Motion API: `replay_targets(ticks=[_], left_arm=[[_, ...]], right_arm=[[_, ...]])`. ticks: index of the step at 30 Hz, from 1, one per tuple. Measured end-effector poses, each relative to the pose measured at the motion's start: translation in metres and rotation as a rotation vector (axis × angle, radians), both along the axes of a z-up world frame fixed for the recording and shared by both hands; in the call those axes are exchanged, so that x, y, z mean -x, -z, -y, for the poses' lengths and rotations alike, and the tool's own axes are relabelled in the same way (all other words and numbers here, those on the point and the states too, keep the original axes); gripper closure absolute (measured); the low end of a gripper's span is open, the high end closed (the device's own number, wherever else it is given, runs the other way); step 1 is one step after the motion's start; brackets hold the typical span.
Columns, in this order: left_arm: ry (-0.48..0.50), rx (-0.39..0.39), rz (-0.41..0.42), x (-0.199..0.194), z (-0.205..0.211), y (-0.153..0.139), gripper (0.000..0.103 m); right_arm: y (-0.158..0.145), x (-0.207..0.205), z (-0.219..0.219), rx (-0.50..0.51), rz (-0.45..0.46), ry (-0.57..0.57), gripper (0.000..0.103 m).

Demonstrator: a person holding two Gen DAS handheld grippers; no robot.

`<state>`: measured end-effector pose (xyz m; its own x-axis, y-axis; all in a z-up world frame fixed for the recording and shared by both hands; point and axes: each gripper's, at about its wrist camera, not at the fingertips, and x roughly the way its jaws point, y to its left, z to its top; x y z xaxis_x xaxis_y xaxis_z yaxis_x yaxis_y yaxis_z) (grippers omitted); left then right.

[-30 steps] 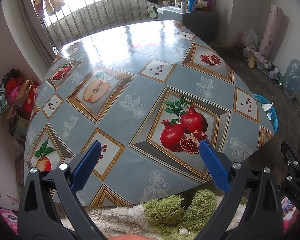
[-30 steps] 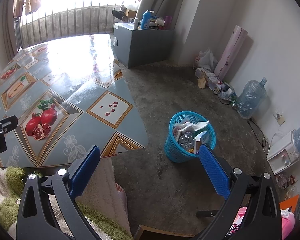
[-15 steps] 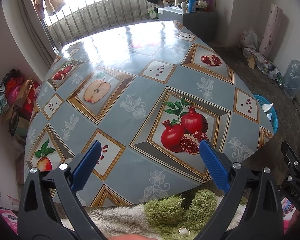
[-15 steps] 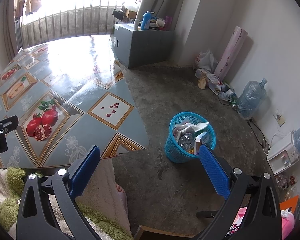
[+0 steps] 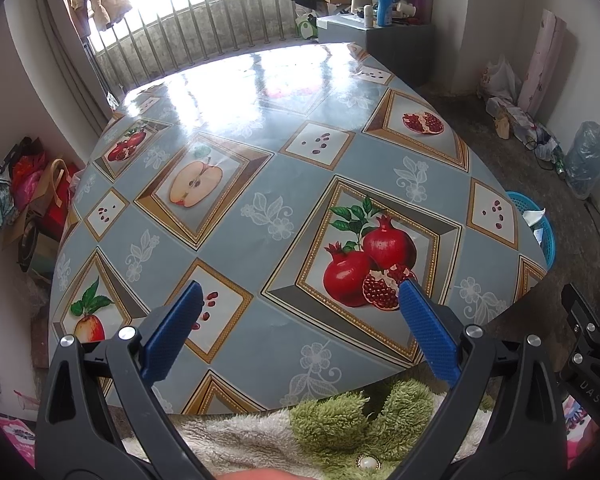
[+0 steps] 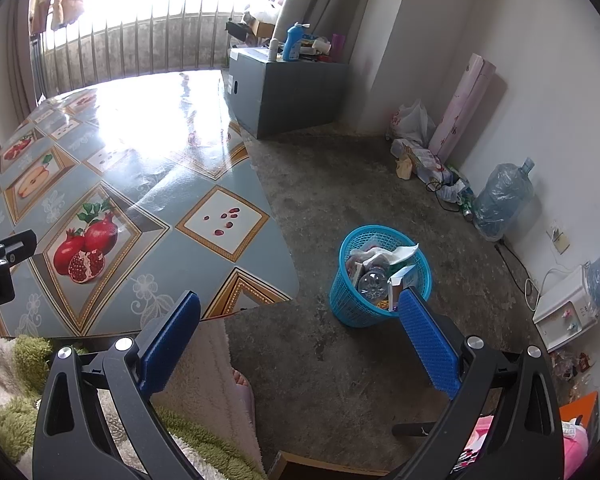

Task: Collect trash

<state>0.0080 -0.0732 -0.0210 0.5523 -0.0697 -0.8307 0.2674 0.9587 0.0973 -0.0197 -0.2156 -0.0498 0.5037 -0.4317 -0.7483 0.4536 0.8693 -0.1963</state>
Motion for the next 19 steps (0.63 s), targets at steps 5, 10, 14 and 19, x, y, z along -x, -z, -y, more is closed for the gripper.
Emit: replay_targets(ticks=[5, 10, 14, 19], left_arm=[[0.0, -0.001, -0.001, -0.0001, 0.0002, 0.0002, 0.009], [0.001, -0.001, -0.002, 0.0001, 0.0004, 0.0005, 0.009], [0.004, -0.002, -0.003, 0.0, 0.0001, 0.0002, 0.009], [0.008, -0.001, -0.004, -0.0011, -0.0014, -0.0009, 0.009]], right_arm=[[-0.0003, 0.0, 0.0005, 0.0, 0.0, 0.0, 0.007], [-0.0003, 0.0, 0.0006, 0.0, 0.0, 0.001, 0.007], [-0.0002, -0.0001, 0.0005, -0.002, 0.001, 0.002, 0.007], [-0.0033, -0.0006, 0.0023, -0.003, -0.001, 0.005, 0.007]])
